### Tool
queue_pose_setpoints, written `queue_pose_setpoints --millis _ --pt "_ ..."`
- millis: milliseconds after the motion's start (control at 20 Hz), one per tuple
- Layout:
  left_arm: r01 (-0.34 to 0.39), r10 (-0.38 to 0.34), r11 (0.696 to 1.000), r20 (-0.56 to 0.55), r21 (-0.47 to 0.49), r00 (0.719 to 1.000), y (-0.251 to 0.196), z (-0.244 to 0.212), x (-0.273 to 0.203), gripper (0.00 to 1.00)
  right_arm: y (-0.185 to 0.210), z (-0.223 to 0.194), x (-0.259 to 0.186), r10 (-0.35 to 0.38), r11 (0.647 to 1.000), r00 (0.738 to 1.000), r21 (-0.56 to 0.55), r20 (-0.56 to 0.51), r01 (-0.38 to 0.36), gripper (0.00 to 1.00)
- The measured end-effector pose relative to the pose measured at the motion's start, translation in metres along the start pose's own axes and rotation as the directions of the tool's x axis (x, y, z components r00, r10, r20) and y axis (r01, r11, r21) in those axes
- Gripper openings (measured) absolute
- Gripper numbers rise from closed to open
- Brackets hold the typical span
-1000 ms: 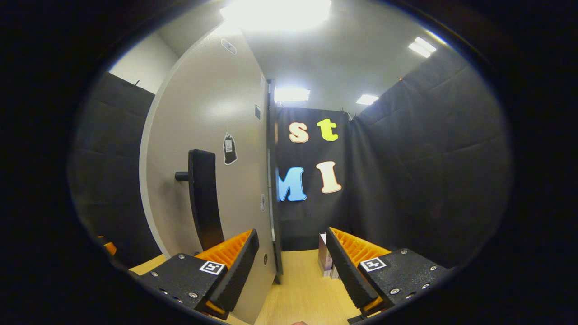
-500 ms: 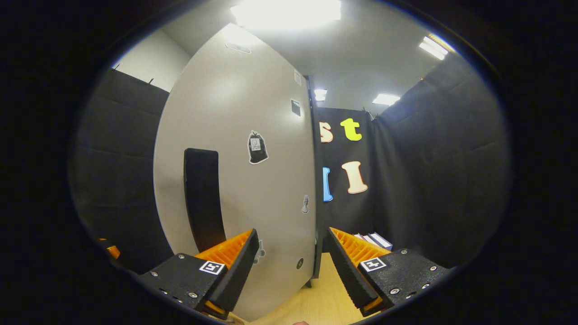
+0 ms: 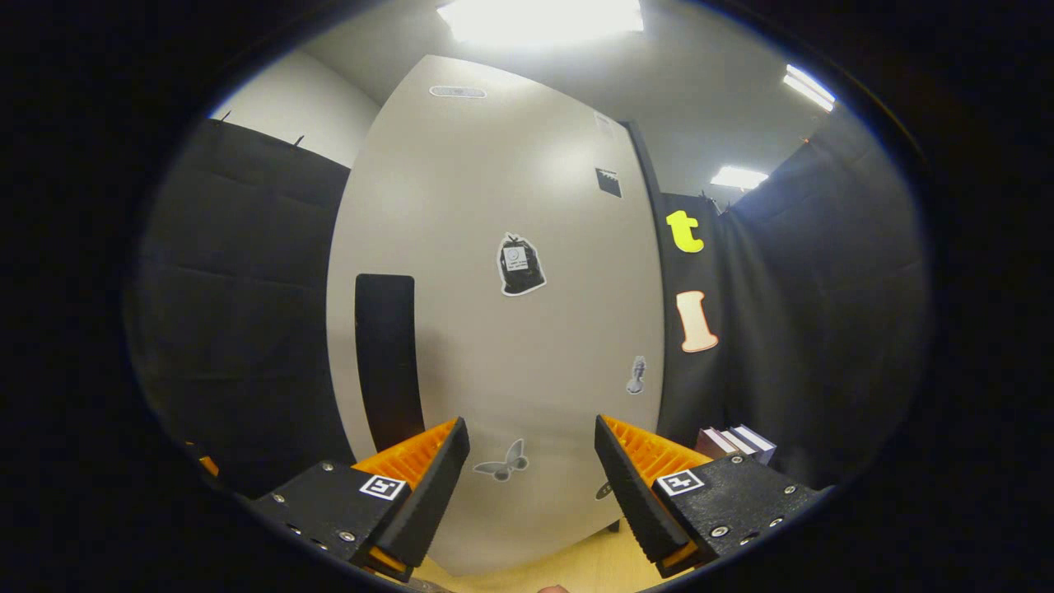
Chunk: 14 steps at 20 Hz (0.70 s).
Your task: Open the cabinet door with the right hand, grasp the bottle in the cabinet with the left hand and place it on the coaster, then close the cabinet door with the right hand.
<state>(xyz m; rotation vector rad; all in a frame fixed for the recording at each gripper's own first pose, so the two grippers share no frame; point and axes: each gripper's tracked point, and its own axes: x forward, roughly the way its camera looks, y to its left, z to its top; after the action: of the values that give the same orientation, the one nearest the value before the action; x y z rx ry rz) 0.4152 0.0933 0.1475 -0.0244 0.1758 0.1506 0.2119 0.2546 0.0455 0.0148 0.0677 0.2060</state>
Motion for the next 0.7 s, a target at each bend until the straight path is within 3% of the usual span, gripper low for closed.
queue_pose_setpoints --millis 50,100,150,350,700 --pt "-0.002 0.002 1.000 -0.001 0.001 1.000 0.003 -0.001 0.000 0.82 0.005 -0.001 0.005 0.010 1.000 1.000 0.001 -0.004 -0.010 0.95" --pt "-0.004 0.004 1.000 -0.002 0.004 1.000 0.000 0.000 0.001 0.78 0.010 -0.001 0.009 0.017 1.000 1.000 0.000 -0.006 -0.017 0.95" --pt "-0.002 0.002 1.000 -0.005 0.008 1.000 -0.001 0.000 0.002 0.82 0.014 -0.003 0.011 0.022 1.000 1.000 -0.002 -0.012 -0.022 0.95" --pt "0.031 -0.031 0.999 0.006 0.027 1.000 -0.017 0.011 0.000 0.78 0.009 -0.013 0.006 0.035 0.999 0.999 -0.021 -0.025 -0.035 0.95" --pt "0.125 -0.127 0.991 0.053 0.047 0.990 -0.082 0.051 0.010 0.82 -0.037 -0.006 -0.034 -0.014 0.999 1.000 -0.051 0.009 0.014 0.95"
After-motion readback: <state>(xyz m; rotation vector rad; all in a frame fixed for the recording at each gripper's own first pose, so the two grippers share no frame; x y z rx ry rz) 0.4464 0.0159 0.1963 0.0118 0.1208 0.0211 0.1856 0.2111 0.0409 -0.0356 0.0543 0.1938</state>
